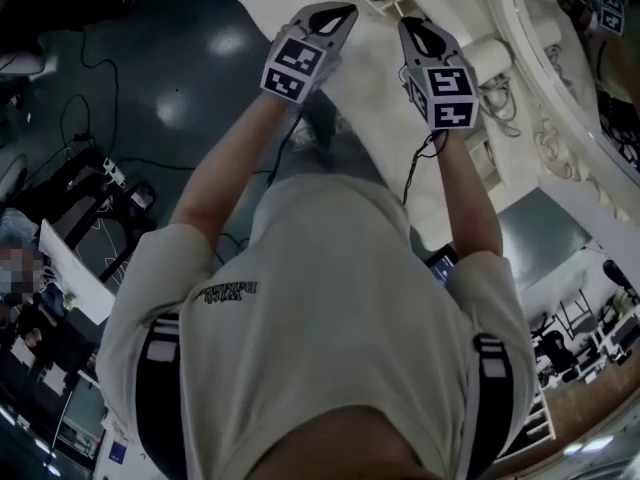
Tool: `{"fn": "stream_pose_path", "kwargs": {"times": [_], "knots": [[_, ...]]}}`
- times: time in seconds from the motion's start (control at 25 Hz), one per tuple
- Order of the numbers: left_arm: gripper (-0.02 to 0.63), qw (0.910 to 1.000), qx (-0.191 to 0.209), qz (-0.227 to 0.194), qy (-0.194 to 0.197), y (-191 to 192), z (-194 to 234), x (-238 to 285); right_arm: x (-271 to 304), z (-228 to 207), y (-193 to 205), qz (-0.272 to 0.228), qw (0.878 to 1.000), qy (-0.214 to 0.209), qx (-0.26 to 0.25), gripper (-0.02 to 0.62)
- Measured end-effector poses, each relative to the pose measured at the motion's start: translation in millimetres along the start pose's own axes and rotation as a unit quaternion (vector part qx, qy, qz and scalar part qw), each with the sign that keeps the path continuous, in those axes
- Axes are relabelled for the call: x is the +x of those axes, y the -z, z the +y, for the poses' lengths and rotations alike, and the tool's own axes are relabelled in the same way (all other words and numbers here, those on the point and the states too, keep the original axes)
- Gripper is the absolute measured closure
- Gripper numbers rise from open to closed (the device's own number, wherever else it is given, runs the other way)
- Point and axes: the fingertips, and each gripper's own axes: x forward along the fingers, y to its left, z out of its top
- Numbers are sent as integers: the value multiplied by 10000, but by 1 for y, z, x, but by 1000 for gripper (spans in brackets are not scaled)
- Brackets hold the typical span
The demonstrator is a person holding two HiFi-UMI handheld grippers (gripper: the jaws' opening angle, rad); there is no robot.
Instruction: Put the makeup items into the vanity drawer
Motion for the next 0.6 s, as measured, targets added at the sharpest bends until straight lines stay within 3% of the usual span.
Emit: {"fn": "stream_pose_path", "kwargs": {"times": [0.28,0.6], "knots": [[594,9964,469,-604,-356,-81,8,-51,-41,26,-97,-937,9949,-279,-229,563],[594,9876,749,-1237,-614,-151,0,-132,-101,84,-183,-1997,9769,-683,-325,563]]}}
